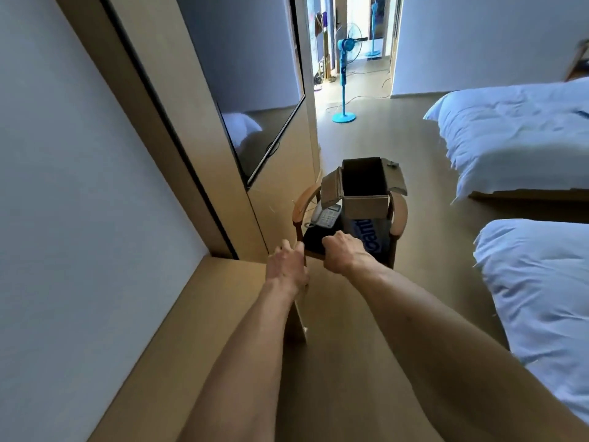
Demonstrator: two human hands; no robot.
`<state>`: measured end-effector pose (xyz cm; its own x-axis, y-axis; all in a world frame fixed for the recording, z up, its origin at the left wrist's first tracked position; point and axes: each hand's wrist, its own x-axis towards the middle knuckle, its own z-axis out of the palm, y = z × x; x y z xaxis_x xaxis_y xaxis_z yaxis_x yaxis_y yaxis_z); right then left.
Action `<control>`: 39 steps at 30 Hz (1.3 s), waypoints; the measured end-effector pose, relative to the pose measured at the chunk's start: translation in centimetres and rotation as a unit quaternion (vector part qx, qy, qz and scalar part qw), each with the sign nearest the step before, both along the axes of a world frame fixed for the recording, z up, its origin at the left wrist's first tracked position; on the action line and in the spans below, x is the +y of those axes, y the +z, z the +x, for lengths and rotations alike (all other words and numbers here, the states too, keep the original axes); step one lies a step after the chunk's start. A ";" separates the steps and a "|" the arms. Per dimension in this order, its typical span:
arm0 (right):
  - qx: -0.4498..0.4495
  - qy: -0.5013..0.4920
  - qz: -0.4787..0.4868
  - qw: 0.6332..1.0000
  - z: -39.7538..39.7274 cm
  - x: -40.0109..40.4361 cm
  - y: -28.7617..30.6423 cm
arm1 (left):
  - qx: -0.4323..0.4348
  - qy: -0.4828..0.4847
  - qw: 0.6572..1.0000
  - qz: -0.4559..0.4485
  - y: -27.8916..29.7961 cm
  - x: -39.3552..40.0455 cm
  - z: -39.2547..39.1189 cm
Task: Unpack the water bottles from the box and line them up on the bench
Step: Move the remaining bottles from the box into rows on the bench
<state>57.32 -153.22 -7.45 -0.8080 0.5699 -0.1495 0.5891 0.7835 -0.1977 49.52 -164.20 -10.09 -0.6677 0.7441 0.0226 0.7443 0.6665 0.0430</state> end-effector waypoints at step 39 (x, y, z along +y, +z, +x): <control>-0.111 -0.078 -0.152 0.979 -31.8 55.2 -22.3 | -0.142 0.012 0.984 -0.102 -20.2 58.4 -32.3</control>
<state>25.54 -98.05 -29.77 -0.6437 0.5853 -0.4931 0.7512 0.6062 -0.2611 17.22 -105.79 -30.31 -0.6423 0.6980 -0.3165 0.7060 0.6996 0.1101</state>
